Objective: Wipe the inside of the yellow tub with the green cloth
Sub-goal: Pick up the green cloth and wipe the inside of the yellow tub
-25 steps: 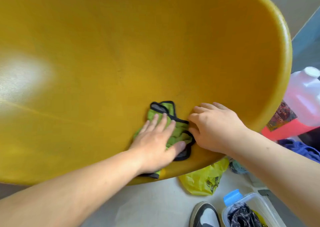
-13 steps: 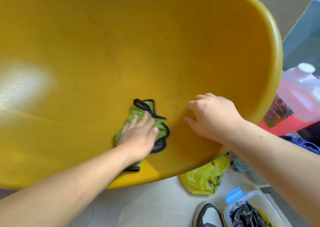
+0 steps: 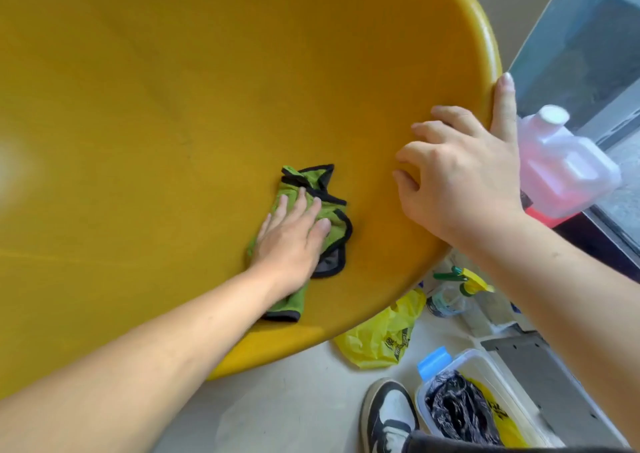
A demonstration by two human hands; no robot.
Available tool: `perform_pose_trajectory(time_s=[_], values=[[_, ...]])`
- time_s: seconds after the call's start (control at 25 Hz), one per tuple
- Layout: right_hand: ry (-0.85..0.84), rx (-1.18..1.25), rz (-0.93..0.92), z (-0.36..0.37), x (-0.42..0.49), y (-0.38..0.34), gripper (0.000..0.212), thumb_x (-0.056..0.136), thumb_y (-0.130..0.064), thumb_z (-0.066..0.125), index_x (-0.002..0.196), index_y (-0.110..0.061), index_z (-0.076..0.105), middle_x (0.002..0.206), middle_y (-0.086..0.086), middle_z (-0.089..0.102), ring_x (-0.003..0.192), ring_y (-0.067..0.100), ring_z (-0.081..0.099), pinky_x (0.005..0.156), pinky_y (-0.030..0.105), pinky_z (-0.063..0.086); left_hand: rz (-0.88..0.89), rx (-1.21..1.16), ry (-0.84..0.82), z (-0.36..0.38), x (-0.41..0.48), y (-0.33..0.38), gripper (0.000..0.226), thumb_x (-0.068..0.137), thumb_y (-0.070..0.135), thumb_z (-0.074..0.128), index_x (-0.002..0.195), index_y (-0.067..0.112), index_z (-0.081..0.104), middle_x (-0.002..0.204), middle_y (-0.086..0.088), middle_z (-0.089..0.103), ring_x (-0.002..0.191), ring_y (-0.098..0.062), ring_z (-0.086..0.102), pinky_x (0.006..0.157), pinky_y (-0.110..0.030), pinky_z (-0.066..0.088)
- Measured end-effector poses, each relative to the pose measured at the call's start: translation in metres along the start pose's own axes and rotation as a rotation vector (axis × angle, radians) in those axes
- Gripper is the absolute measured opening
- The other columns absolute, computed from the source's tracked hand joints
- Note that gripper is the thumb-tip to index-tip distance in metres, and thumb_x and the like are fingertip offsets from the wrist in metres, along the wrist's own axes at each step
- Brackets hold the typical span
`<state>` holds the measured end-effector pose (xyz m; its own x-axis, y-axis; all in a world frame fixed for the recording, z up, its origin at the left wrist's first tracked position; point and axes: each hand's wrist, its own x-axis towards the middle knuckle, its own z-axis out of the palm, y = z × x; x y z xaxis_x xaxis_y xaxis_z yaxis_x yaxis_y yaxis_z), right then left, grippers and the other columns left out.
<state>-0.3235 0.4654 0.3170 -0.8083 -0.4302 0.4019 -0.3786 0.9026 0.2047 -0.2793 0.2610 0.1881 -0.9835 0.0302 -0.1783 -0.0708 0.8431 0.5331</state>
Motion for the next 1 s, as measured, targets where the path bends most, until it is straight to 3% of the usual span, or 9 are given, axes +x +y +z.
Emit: perform_pose_trajectory(time_s=[0.12, 0.2, 0.28, 0.36, 0.48, 0.64, 0.76, 0.92, 1.0], values=[[0.035, -0.019, 0.006, 0.006, -0.004, 0.001, 0.026, 0.091, -0.035, 0.058, 0.088, -0.024, 0.081, 0.105, -0.001, 0.076, 0.123, 0.031, 0.059, 0.121, 0.07, 0.004, 0.274, -0.169, 0.021, 0.012, 0.002, 0.047, 0.06, 0.104, 0.052, 0.029, 0.161, 0.034, 0.021, 0.171, 0.009, 0.001, 0.158, -0.019, -0.005, 0.128, -0.037, 0.002], [0.049, -0.012, -0.006, 0.012, -0.001, 0.003, 0.022, 0.088, -0.031, 0.061, 0.088, -0.025, 0.082, 0.11, 0.0, 0.075, 0.125, 0.031, 0.059, 0.12, 0.07, 0.007, 0.403, -0.103, 0.007, 0.008, 0.019, 0.047, 0.064, 0.103, 0.055, 0.031, 0.161, 0.038, 0.012, 0.171, 0.011, -0.005, 0.157, -0.015, -0.011, 0.127, -0.033, -0.001], [0.096, 0.038, -0.004, 0.014, 0.003, 0.006, 0.021, 0.083, -0.023, 0.065, 0.096, -0.024, 0.081, 0.131, 0.007, 0.07, 0.136, 0.034, 0.052, 0.12, 0.069, 0.013, 0.302, 0.065, 0.067, 0.0, 0.052, 0.018, 0.067, 0.101, 0.058, 0.026, 0.161, 0.035, 0.008, 0.171, 0.006, -0.006, 0.158, -0.017, -0.011, 0.128, -0.039, 0.001], [0.146, 0.108, 0.062, 0.016, 0.003, 0.009, 0.042, 0.08, -0.014, 0.065, 0.121, -0.02, 0.075, 0.159, 0.016, 0.045, 0.152, 0.039, 0.031, 0.121, 0.065, 0.018, 0.035, 0.146, 0.106, -0.014, 0.076, -0.013, 0.069, 0.101, 0.063, 0.019, 0.162, 0.033, 0.006, 0.172, 0.002, -0.006, 0.158, -0.02, -0.011, 0.128, -0.045, 0.004], [0.181, 0.183, 0.215, 0.017, 0.005, 0.011, 0.059, 0.082, -0.005, 0.063, 0.14, -0.011, 0.061, 0.168, 0.022, 0.024, 0.156, 0.043, 0.016, 0.121, 0.06, 0.024, -0.124, 0.088, 0.121, -0.007, 0.077, -0.011, 0.068, 0.102, 0.065, 0.018, 0.162, 0.036, 0.006, 0.171, 0.009, -0.01, 0.157, -0.017, -0.012, 0.127, -0.05, 0.008], [0.186, 0.212, 0.273, 0.019, 0.014, 0.014, 0.067, 0.076, 0.001, 0.058, 0.143, -0.007, 0.057, 0.168, 0.024, 0.021, 0.157, 0.042, 0.016, 0.121, 0.055, 0.028, 0.307, -0.197, 0.083, 0.018, 0.031, 0.052, 0.064, 0.1, 0.061, 0.027, 0.16, 0.039, 0.017, 0.166, 0.017, -0.004, 0.158, -0.011, -0.006, 0.128, -0.04, 0.009], [0.189, 0.332, 0.371, 0.017, 0.011, 0.015, 0.081, 0.081, 0.001, 0.057, 0.159, -0.007, 0.033, 0.171, 0.02, 0.011, 0.158, 0.036, 0.013, 0.121, 0.047, 0.034, 0.503, -0.069, 0.064, 0.012, 0.039, 0.028, 0.068, 0.097, 0.07, 0.022, 0.159, 0.041, 0.011, 0.167, 0.013, -0.001, 0.158, -0.014, -0.005, 0.128, -0.044, 0.011], [0.151, 0.516, 0.508, 0.019, 0.006, 0.017, 0.078, 0.098, -0.013, 0.053, 0.164, -0.007, 0.011, 0.172, 0.011, 0.014, 0.158, 0.024, 0.016, 0.12, 0.024, 0.02, -0.034, 0.043, 0.16, 0.007, 0.072, 0.006, 0.07, 0.1, 0.067, 0.014, 0.162, 0.035, 0.01, 0.171, 0.007, -0.004, 0.157, -0.015, -0.011, 0.128, -0.045, 0.003], [0.218, 0.563, 0.497, 0.022, 0.008, 0.018, 0.071, 0.102, -0.014, 0.05, 0.163, -0.004, 0.015, 0.169, 0.014, 0.022, 0.155, 0.025, 0.022, 0.116, 0.011, 0.012, -0.008, -0.14, 0.216, 0.014, 0.059, 0.036, 0.064, 0.104, 0.059, 0.02, 0.161, 0.029, 0.022, 0.169, 0.007, 0.002, 0.159, -0.019, -0.001, 0.128, -0.042, 0.008]])
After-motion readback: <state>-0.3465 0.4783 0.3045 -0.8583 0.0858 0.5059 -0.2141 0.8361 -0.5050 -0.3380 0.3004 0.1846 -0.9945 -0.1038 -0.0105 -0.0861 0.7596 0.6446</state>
